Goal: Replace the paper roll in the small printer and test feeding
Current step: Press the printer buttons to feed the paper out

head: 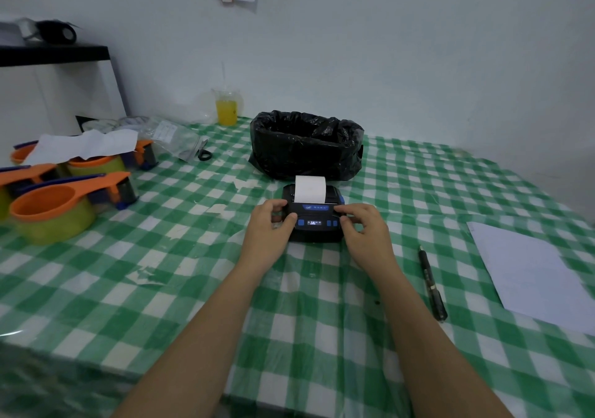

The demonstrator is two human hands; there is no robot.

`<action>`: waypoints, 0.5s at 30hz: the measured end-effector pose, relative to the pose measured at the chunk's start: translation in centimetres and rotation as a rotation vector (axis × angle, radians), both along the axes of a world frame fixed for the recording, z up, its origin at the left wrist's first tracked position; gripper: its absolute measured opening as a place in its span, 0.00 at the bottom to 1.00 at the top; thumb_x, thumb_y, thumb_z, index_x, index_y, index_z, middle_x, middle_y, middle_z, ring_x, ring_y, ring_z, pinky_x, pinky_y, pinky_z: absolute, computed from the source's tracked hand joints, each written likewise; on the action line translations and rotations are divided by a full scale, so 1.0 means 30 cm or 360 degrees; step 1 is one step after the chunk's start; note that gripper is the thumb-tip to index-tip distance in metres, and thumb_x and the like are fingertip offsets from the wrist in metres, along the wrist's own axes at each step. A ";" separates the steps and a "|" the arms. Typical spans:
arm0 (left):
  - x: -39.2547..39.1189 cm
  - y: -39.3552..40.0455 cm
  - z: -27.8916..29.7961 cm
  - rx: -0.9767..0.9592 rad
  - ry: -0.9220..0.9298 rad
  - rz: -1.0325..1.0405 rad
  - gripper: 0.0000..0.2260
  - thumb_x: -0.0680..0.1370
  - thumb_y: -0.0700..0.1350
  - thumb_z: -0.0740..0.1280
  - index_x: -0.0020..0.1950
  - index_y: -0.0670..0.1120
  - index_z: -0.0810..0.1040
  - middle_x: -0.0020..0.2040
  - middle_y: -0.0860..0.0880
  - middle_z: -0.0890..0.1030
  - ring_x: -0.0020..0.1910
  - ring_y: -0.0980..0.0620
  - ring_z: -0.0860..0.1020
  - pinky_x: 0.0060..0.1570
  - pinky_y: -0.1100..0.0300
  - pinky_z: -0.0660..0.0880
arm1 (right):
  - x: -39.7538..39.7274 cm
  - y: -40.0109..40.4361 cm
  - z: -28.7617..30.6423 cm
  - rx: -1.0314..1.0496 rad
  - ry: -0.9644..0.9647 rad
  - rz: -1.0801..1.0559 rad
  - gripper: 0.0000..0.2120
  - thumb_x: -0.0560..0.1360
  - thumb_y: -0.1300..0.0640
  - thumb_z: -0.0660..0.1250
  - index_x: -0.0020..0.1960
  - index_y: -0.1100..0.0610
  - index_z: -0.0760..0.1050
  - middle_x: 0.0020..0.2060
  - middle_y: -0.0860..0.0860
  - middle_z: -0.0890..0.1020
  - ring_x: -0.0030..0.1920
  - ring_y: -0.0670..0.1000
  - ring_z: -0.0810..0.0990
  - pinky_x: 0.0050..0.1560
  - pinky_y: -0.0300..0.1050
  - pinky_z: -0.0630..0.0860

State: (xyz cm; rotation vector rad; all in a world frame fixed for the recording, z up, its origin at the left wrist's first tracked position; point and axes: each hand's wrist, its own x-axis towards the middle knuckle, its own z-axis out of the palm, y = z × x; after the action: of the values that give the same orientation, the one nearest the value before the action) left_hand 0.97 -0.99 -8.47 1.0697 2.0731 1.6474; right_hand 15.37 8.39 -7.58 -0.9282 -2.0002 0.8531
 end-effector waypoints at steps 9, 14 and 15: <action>0.001 -0.002 -0.002 -0.0001 0.0016 -0.0001 0.15 0.77 0.47 0.64 0.63 0.47 0.72 0.63 0.48 0.73 0.57 0.54 0.74 0.58 0.59 0.73 | -0.002 -0.001 0.001 0.0025 -0.0007 -0.0005 0.12 0.78 0.61 0.61 0.59 0.54 0.78 0.53 0.47 0.72 0.53 0.45 0.73 0.50 0.29 0.68; -0.001 0.001 -0.002 0.0014 0.0032 0.0016 0.15 0.78 0.48 0.63 0.63 0.47 0.73 0.63 0.48 0.73 0.56 0.55 0.74 0.55 0.62 0.70 | -0.003 0.000 0.000 0.0018 -0.0004 -0.0012 0.12 0.78 0.61 0.61 0.58 0.54 0.78 0.53 0.47 0.73 0.53 0.46 0.74 0.54 0.37 0.71; -0.001 0.001 -0.002 0.0014 0.0036 0.0019 0.14 0.78 0.48 0.63 0.63 0.47 0.73 0.63 0.48 0.73 0.55 0.56 0.74 0.55 0.62 0.70 | -0.003 0.000 -0.001 0.0020 -0.0003 -0.0016 0.12 0.78 0.60 0.61 0.58 0.54 0.78 0.53 0.47 0.73 0.53 0.46 0.74 0.54 0.37 0.71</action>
State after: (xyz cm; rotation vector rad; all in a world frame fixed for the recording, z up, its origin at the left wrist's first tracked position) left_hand 0.94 -0.97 -8.54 1.0854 2.0919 1.6593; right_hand 15.28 8.40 -7.59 -0.9316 -1.9987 0.8339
